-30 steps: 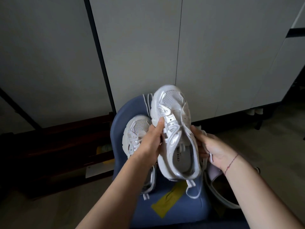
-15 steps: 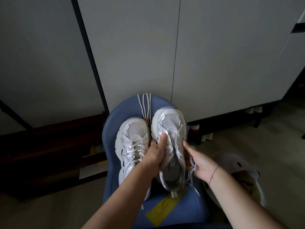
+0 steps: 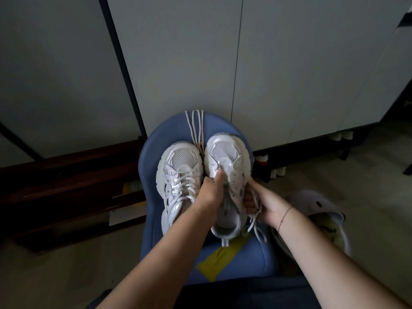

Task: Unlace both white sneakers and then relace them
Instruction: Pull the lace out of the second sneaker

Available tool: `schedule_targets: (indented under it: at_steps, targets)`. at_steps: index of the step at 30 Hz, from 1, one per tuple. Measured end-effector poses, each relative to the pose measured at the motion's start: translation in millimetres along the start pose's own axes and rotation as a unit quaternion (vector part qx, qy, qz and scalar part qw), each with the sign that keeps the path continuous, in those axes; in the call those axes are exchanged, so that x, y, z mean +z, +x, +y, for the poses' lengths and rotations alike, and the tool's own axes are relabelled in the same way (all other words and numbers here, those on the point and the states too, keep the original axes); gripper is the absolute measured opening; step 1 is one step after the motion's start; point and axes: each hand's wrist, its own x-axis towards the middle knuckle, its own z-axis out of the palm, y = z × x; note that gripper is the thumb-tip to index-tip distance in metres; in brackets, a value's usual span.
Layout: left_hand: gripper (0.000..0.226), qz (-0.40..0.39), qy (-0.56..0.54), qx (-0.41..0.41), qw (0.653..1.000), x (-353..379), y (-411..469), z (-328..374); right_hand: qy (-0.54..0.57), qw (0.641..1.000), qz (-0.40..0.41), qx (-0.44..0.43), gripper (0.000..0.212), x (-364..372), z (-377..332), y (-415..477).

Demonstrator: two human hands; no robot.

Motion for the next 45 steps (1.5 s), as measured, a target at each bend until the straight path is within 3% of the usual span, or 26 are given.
schedule_targets:
  at_steps: [2,4,7,10,13,16,18,20,23,27,31,36,39,45]
  targets:
    - [0.078,-0.016,-0.008,-0.002,1.0,-5.5,-9.2,7.3,-0.006,1.0,0.02,0.009,0.041,-0.2,0.0,-0.8]
    - [0.051,-0.027,-0.024,0.014,0.999,-15.6,-23.6,15.7,0.023,0.999,0.031,0.009,0.043,-5.2,1.1,1.6]
    - [0.031,-0.03,-0.093,0.036,0.995,-35.1,-34.1,17.9,0.092,0.995,0.035,-0.016,0.04,-4.3,1.0,-8.4]
    - [0.026,0.033,-0.157,0.09,0.983,-59.9,-38.8,21.1,0.141,0.989,0.035,-0.032,0.037,-2.5,2.6,-18.5]
    - [0.02,0.138,-0.095,0.133,0.977,-81.9,-38.7,17.9,0.169,0.984,0.055,-0.022,0.037,-6.6,13.7,-16.9]
    - [0.038,0.248,-0.048,0.098,0.963,-101.0,-22.0,-2.0,0.174,0.978,0.117,-0.017,0.035,-15.2,30.8,-8.7]
    - [0.072,0.271,-0.017,0.017,0.962,-109.8,-10.5,-16.5,0.143,0.974,0.174,-0.001,0.033,-22.5,36.4,-7.5]
    - [0.111,0.218,-0.078,-0.073,0.97,-115.7,6.3,-35.6,0.103,0.973,0.202,0.037,0.033,-31.0,38.7,-8.2]
    - [0.103,0.064,-0.146,-0.118,0.98,-118.7,24.5,-56.6,0.096,0.981,0.146,0.089,0.04,-31.8,40.7,-12.4]
    - [0.107,0.016,-0.107,-0.099,0.989,-132.9,56.4,-76.8,-0.024,0.986,0.108,0.126,0.064,-22.4,43.0,-22.5]
    - [0.105,0.028,-0.058,-0.076,0.995,-134.0,47.1,-62.6,-0.086,0.974,0.143,0.155,0.068,-27.0,41.9,-21.9]
    - [0.102,0.041,-0.038,-0.04,0.998,-120.6,3.6,-31.4,-0.076,0.971,0.177,0.141,0.07,-25.9,40.1,-27.8]
    - [0.086,0.049,-0.037,-0.033,0.998,-119.1,-2.2,-30.6,-0.074,0.965,0.22,0.122,0.069,-22.0,39.0,-33.8]
    - [0.077,0.069,-0.065,-0.003,0.995,-117.8,-12.7,-20.6,0.115,0.972,0.182,0.092,0.074,-5.6,49.9,-38.0]
